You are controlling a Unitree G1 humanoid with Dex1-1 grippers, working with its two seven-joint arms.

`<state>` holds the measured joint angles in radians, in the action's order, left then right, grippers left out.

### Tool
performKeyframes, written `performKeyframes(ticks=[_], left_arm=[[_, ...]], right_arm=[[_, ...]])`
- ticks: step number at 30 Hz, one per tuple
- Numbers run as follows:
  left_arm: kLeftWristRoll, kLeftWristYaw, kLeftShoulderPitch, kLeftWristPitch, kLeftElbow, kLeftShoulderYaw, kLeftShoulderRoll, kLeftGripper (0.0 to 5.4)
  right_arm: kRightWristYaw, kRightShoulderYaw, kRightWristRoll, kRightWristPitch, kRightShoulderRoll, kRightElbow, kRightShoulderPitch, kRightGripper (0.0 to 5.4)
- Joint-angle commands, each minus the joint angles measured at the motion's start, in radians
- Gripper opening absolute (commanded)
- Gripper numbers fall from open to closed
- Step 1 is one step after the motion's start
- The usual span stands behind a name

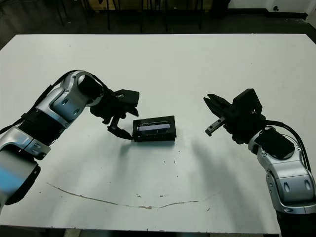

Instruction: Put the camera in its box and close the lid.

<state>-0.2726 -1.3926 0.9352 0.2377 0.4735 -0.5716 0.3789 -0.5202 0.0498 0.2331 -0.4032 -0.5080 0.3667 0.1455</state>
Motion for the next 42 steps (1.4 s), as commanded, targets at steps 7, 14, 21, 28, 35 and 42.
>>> performKeyframes(ticks=[7, 14, 21, 28, 35, 42], left_arm=[[-0.015, 0.017, -0.018, -0.036, 0.021, -0.009, 0.022, 5.39], [0.056, 0.000, -0.052, -0.052, -0.011, 0.058, 0.067, 5.39], [0.214, 0.047, -0.181, 0.004, -0.230, 0.288, 0.225, 5.39], [0.354, 0.494, -0.479, 0.069, -0.564, 0.598, 0.115, 4.62], [0.412, 0.873, -0.633, 0.136, -0.791, 0.609, -0.131, 3.31], [0.456, 1.082, -0.679, 0.320, -0.897, 0.504, -0.307, 1.99]], right_arm=[[0.007, -0.002, 0.000, -0.024, 0.002, 0.007, -0.017, 0.00], [0.011, -0.004, -0.001, -0.040, 0.000, 0.022, -0.018, 0.00], [0.007, 0.003, -0.003, -0.026, -0.003, 0.016, -0.024, 0.00], [0.002, -0.007, 0.004, -0.006, 0.017, -0.017, -0.008, 0.00], [0.011, -0.023, -0.010, 0.007, 0.038, -0.042, 0.010, 0.00], [0.013, -0.017, -0.018, 0.007, 0.037, -0.045, 0.008, 0.00]])
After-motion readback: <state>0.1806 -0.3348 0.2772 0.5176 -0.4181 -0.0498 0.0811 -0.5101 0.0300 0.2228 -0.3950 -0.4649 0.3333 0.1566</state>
